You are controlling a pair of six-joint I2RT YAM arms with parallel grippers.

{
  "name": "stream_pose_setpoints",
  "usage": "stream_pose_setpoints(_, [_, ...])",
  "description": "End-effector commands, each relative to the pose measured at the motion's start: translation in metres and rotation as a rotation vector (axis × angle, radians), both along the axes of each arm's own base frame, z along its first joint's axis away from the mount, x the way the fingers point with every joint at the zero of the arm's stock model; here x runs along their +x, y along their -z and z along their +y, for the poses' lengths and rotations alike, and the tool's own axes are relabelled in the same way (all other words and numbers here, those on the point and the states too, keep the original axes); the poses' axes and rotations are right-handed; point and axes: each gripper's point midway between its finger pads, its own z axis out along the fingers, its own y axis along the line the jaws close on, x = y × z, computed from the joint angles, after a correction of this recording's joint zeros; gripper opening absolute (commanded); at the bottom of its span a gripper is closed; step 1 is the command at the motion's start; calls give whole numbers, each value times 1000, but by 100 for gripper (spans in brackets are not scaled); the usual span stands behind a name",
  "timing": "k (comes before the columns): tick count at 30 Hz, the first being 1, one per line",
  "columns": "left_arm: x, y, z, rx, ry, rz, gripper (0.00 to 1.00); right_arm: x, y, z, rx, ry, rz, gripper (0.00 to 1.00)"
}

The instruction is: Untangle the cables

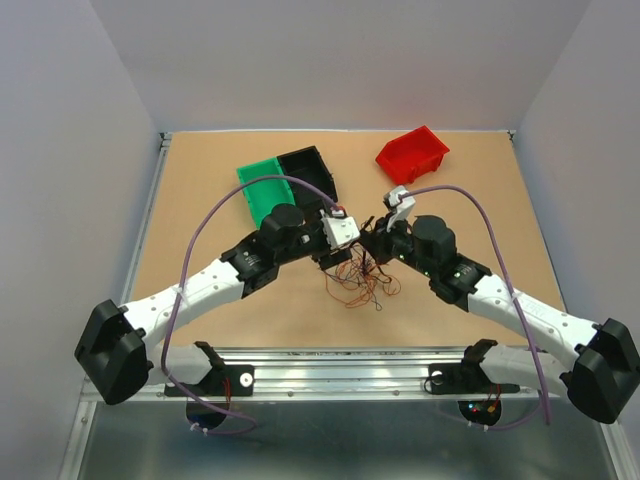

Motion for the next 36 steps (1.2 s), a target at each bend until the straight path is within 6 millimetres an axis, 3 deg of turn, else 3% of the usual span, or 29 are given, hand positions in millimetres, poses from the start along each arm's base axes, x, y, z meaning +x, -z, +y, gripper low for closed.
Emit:
stream_pose_setpoints(1, [13,-32,-16,-70,-5,-46,88,-1,-60,20,94,-65,-123,1])
stream_pose_setpoints(4, [14,-26,-20,-59,8,-33,82,-1,-59,21,92,-70,-122,1])
stream_pose_setpoints(7, [14,-16,-26,-37,32,-8,70,-2,-59,22,92,-68,-126,1])
stream_pose_setpoints(11, [16,-7,-28,-6,35,13,38,-1,-58,19,88,-54,-130,1])
stream_pose_setpoints(14, [15,-10,-28,-14,34,10,0,1,-55,16,78,-39,-136,2])
stream_pose_setpoints(17, [20,-20,-22,-38,-8,-2,0,0,-51,12,69,-28,-136,6])
stream_pose_setpoints(20, [31,-29,-10,-56,-94,-23,0,-1,-42,6,57,-7,-129,35])
stream_pose_setpoints(21, [33,-32,-6,-66,-115,-24,0,-4,-44,3,64,-3,-137,42])
stream_pose_setpoints(22, [35,-33,-3,-72,-126,-20,0,-6,-43,1,65,-3,-136,42])
stream_pose_setpoints(25, [37,-41,6,-97,-143,-25,0,-11,-39,-6,77,11,-131,29])
stream_pose_setpoints(27, [38,-46,11,-112,-155,-29,0,-16,-33,-7,80,1,-119,1])
stream_pose_setpoints(33, [33,-53,16,-127,-148,-36,0,-16,-14,-9,63,16,-80,1])
stream_pose_setpoints(34, [33,-55,17,-130,-148,-38,0,-15,-12,-9,62,17,-76,8])
stream_pose_setpoints(36, [30,-58,17,-136,-137,-42,0,-14,-15,-7,77,18,-90,37])
